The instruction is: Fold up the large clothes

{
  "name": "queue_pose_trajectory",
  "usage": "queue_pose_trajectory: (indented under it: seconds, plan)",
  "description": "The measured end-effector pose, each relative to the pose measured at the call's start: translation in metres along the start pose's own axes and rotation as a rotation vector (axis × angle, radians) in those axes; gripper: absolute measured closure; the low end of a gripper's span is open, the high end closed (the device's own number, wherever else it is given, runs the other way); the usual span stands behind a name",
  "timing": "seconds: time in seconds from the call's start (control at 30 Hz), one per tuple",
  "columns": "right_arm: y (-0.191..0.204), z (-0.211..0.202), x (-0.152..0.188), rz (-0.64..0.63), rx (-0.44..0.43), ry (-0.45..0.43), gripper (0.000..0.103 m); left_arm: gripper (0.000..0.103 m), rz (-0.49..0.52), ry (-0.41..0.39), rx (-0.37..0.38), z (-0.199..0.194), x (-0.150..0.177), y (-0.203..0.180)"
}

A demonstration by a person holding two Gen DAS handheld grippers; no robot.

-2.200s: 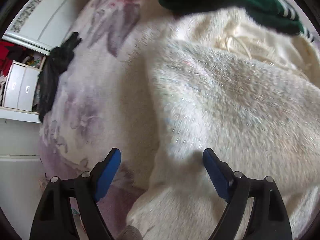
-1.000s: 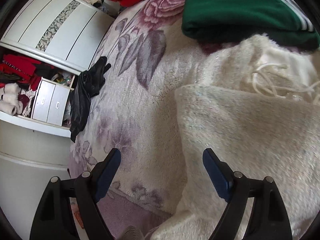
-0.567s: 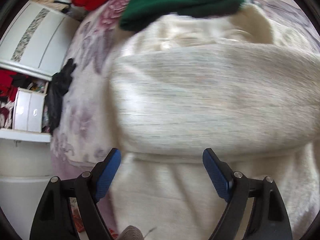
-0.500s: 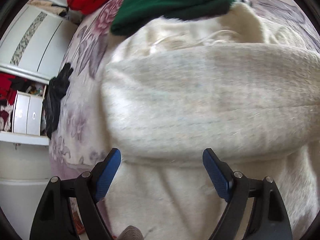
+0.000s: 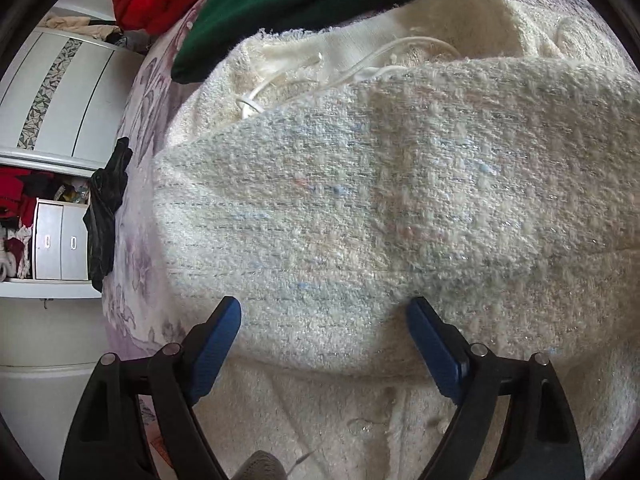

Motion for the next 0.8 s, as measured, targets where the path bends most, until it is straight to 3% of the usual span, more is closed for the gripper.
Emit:
queue_pose_trajectory:
  seconds: [0.07, 0.13, 0.17, 0.27, 0.33, 0.4, 0.47, 0.5, 0.53, 0.6, 0.67, 0.7, 0.77, 0.8]
  plan:
    - [0.008, 0.001, 0.005, -0.115, -0.004, 0.06, 0.07, 0.017, -0.017, -0.01, 0.012, -0.01, 0.004, -0.002]
    - [0.012, 0.006, 0.01, -0.222, 0.062, 0.104, 0.072, 0.017, -0.019, -0.016, 0.017, -0.016, 0.009, -0.007]
    - [0.003, 0.002, 0.004, -0.257, 0.123, 0.089, 0.086, 0.017, -0.016, -0.008, 0.021, -0.016, 0.014, -0.011]
    - [-0.017, -0.012, -0.01, -0.12, 0.099, 0.068, 0.086, 0.017, -0.019, 0.014, 0.026, -0.008, 0.027, -0.009]
    - [-0.017, -0.018, -0.008, -0.106, 0.146, 0.059, 0.086, 0.017, -0.036, 0.027, 0.033, -0.008, 0.034, 0.006]
    - [-0.001, -0.018, 0.0, -0.153, 0.206, 0.079, 0.084, 0.017, -0.068, 0.029, 0.021, -0.009, 0.045, 0.034]
    - [0.005, -0.028, 0.012, -0.168, 0.219, 0.102, 0.068, 0.017, -0.093, 0.034, -0.021, 0.0, 0.057, 0.067]
    - [0.007, -0.033, 0.019, -0.164, 0.199, 0.108, 0.059, 0.017, -0.094, 0.039, -0.066, 0.011, 0.065, 0.086]
    - [0.009, -0.041, 0.027, -0.151, 0.173, 0.106, 0.056, 0.017, -0.091, 0.044, -0.11, 0.023, 0.071, 0.101]
    - [0.003, -0.048, 0.056, -0.131, 0.156, 0.09, 0.054, 0.017, -0.071, 0.087, -0.207, 0.063, 0.086, 0.126]
    - [-0.003, -0.062, 0.066, -0.109, 0.17, 0.067, 0.054, 0.017, -0.067, 0.144, -0.247, 0.11, 0.095, 0.141]
    - [-0.008, -0.068, 0.093, -0.097, 0.169, 0.059, 0.054, 0.017, -0.068, 0.155, -0.267, 0.127, 0.096, 0.147]
    - [-0.015, -0.074, 0.108, -0.059, 0.161, 0.051, 0.054, 0.0, -0.104, 0.172, -0.227, 0.154, 0.094, 0.155]
    - [-0.017, -0.078, 0.114, -0.038, 0.164, 0.046, 0.054, 0.0, -0.141, 0.176, -0.205, 0.16, 0.092, 0.161]
Point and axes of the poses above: each gripper's, at about its wrist camera, not at the fingertips, and z roughly the way its jaws point, y to its left, x to its underside, the point moved 10 cm from there along z, roughly the way its jaws point, and after that the axes turned 11 degrees about -x, right-handed, at the moved point
